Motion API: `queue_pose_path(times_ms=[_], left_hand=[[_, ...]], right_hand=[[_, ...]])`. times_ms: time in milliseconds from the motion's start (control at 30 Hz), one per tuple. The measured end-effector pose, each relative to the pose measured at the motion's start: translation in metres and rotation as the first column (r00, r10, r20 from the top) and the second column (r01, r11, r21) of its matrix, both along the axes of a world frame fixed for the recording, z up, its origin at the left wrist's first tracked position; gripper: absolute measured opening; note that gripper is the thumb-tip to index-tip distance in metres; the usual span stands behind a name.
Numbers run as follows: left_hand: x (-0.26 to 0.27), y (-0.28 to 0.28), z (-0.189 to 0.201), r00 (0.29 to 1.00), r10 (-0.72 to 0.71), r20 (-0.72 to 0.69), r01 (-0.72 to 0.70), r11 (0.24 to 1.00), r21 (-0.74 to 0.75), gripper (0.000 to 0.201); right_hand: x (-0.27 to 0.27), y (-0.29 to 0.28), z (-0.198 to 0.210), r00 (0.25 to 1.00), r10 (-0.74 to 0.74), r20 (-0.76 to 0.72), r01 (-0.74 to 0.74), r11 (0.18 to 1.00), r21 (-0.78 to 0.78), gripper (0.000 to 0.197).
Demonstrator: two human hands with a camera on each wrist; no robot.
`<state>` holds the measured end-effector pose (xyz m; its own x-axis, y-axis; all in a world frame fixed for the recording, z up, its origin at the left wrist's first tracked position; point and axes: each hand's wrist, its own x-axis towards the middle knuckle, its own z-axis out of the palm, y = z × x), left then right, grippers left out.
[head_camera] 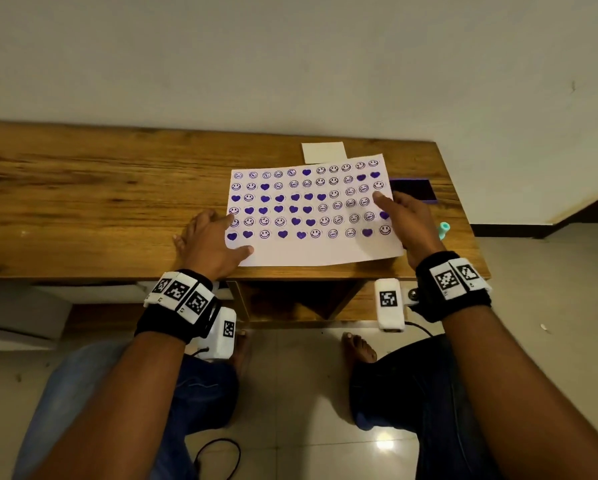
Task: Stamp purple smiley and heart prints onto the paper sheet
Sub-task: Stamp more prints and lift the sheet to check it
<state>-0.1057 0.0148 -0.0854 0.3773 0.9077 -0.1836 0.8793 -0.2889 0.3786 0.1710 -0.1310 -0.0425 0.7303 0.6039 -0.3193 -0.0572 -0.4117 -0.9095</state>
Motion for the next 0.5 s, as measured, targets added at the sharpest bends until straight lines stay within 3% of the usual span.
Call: queue_pose_path(times_ms=[67, 233, 367, 500], left_hand=[[0.000, 0.001, 0.000, 1.000, -0.003, 0.009, 0.003, 1.000, -0.006, 0.076], [-0.001, 0.001, 0.002, 1.000, 0.002, 0.024, -0.002, 1.000, -0.013, 0.076], [0.000, -0.001, 0.005, 0.999, 0.001, 0.040, -0.001, 1.000, -0.005, 0.076], [0.000, 0.000, 0.006, 0.975, 0.147, 0.168, -0.128, 0.984, -0.121, 0.080]], right_hand=[[0.001, -0.001, -0.004, 0.999, 0.032, 0.009, -0.031, 0.999, -0.032, 0.033], [0.003, 0.000, -0.015, 0.990, 0.062, 0.130, -0.049, 0.993, -0.104, 0.024], [0.003, -0.002, -0.006, 0.988, 0.068, 0.137, -0.077, 0.995, 0.059, 0.016], [0.010, -0.005, 0.000, 0.996, -0.010, 0.086, -0.011, 0.972, 0.234, 0.015]])
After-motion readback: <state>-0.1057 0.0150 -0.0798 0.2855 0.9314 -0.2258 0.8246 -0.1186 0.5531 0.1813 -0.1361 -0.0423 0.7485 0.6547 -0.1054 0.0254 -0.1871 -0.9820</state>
